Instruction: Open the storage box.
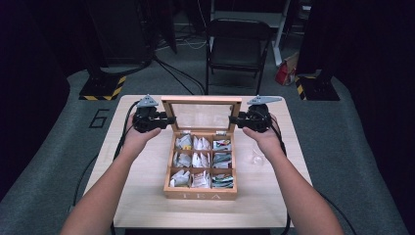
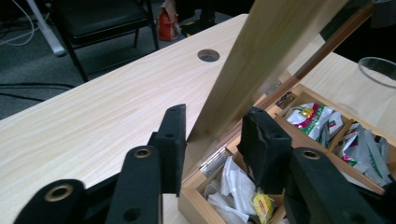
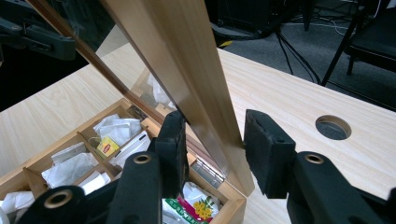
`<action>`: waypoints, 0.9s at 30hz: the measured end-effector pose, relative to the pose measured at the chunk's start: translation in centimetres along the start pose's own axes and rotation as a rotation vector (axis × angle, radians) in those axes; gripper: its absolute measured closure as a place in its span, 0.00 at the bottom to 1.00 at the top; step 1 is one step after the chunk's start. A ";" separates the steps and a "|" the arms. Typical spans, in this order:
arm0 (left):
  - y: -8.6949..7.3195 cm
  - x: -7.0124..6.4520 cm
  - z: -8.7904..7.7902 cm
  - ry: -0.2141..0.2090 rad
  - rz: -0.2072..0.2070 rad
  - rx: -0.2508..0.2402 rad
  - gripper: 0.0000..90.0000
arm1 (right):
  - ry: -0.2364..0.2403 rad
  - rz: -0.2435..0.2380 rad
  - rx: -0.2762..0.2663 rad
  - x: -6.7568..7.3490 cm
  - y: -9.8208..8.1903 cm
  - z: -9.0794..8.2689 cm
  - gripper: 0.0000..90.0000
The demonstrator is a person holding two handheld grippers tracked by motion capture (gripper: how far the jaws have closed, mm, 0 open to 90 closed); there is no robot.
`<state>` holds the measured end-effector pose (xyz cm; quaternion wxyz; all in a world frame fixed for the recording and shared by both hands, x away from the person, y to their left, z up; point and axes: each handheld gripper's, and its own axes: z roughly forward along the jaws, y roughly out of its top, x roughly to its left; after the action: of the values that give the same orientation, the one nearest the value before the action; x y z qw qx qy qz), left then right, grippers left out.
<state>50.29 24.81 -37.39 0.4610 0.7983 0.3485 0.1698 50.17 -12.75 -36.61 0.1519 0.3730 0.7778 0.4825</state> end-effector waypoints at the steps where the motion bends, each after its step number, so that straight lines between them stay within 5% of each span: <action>1: 0.0 0.0 0.0 0.002 0.001 -0.001 0.68 | -0.002 -0.003 -0.001 0.0 0.0 0.0 0.66; 27: 0.2 1.1 1.2 0.006 -0.028 -0.009 0.67 | -0.032 0.041 0.005 -1.0 0.3 1.5 0.68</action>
<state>51.85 24.75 -37.92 0.4659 0.7907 0.3602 0.1672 51.90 -12.43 -37.24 0.1535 0.3970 0.7686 0.4775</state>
